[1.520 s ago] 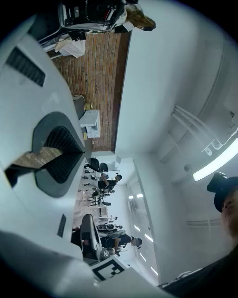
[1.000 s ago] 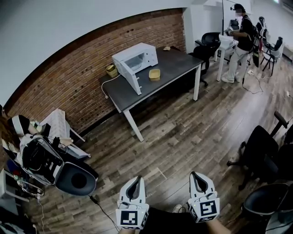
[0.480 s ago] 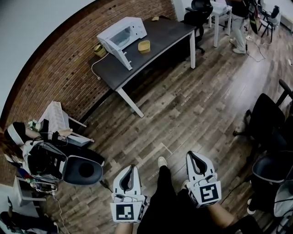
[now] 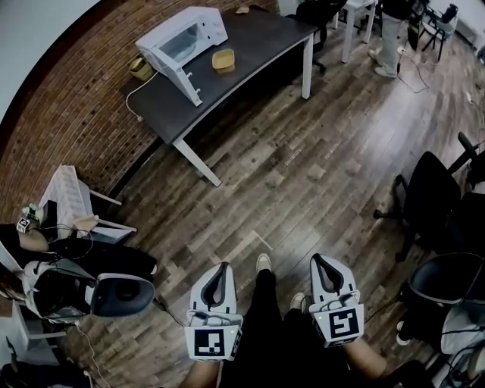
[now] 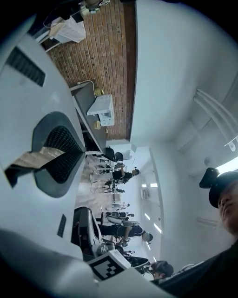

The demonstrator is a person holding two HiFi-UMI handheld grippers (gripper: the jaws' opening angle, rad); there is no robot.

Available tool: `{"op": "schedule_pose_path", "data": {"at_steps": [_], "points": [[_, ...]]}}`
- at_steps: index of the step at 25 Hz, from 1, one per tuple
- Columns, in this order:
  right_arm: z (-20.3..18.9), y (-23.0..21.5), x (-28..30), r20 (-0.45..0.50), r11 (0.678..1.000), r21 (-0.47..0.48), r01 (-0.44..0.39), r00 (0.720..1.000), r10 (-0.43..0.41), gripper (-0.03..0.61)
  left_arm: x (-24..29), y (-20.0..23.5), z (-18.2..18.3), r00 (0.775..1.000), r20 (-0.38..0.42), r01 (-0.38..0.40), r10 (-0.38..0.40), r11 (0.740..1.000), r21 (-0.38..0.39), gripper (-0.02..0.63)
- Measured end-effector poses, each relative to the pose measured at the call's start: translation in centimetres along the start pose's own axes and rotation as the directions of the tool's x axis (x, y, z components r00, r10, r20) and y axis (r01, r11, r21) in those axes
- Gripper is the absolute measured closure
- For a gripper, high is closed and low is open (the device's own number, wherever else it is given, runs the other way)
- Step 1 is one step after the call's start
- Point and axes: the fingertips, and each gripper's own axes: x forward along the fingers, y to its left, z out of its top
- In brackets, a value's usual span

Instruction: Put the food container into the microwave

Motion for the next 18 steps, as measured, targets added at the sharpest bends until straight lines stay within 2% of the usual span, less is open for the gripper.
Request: {"op": "schedule_pose_path", "data": {"at_steps": [4,8,11,13,18], "points": [[2.4,0.3,4.3,-0.005,0.999,-0.045,-0.019,1.0,0.019,0.514,3.6,3.7,-0.1,1.0,-0.019,-0.002,0.002,0.999,-0.039,0.604],[4.4,0.3,8.8,-0.011,0.998,-0.064,0.006,1.0,-0.007,0.514,6.9,7.7,0.8,1.0,0.028,-0.013,0.014,0.999,-0.036,0.604],[6.8,1.4,12.3,0.006,0.996,-0.09,-0.001,1.0,0.002,0.514,9.0,10.8,1.2,0.999,0.032,-0.011,0.013,0.998,-0.067,0.604],[8.5,2.1,14.2,0.027,0.995,-0.104,0.002,1.0,0.001,0.514,10.2,12.9,1.6,0.999,0.044,-0.01,0.012,0.998,-0.061,0.604],[12.0,2.4,18.0,0.086,0.991,-0.117,0.063,0.995,-0.053,0.514,12.7,17.4,4.0,0.994,0.105,-0.008,0.015,0.998,-0.067,0.604]]}}
